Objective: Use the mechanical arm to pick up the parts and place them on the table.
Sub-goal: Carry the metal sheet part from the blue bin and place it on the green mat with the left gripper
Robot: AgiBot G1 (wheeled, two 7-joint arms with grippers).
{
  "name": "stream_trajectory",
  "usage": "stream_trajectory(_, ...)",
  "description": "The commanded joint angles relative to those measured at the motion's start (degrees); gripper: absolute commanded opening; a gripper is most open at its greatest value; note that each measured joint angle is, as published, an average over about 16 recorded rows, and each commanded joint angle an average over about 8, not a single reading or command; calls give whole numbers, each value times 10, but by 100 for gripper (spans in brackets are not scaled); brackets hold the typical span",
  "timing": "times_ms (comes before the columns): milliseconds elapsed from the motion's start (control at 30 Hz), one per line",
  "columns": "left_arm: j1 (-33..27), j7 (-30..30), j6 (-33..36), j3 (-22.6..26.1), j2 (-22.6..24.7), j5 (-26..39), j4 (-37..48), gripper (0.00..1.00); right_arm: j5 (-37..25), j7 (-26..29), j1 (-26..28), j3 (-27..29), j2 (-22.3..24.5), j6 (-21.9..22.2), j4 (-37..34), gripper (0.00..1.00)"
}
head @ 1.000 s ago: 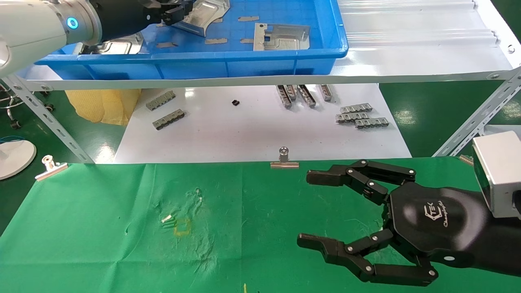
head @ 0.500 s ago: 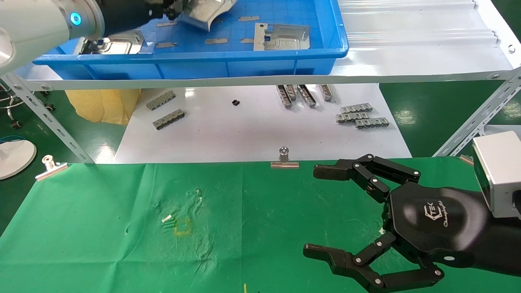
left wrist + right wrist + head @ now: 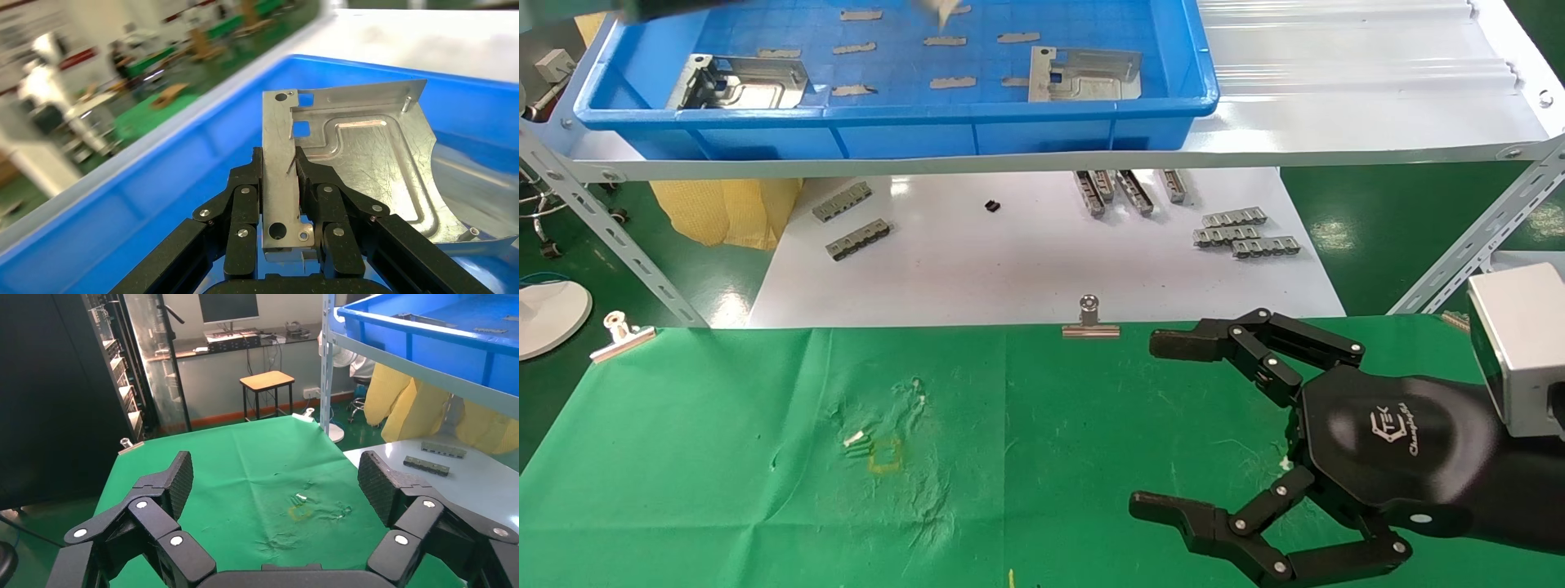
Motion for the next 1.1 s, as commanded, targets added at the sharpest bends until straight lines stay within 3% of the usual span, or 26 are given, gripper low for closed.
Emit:
stream_trajectory(33, 1, 16, 52, -2, -19, -4, -3, 0, 0, 0, 0, 0, 0, 0, 0, 100)
stream_trajectory(233, 8, 48, 199, -10, -63, -21, -4, 0, 0, 0, 0, 0, 0, 0, 0, 100)
stream_trajectory(400, 21, 70, 270, -6, -92, -26, -18, 0, 0, 0, 0, 0, 0, 0, 0, 100)
stream_trajectory(600, 72, 75, 285, 20, -135, -58, -110, 0, 0, 0, 0, 0, 0, 0, 0, 100)
stream_trajectory(833, 151, 78, 280, 99, -205, -110, -245, 0, 0, 0, 0, 0, 0, 0, 0, 100)
stream_trajectory(967, 174, 115, 272, 148, -215, -93, -250, 0, 0, 0, 0, 0, 0, 0, 0, 100)
stream_trajectory(1100, 183, 165, 261, 188, -196, -54, -215, 0, 0, 0, 0, 0, 0, 0, 0, 100)
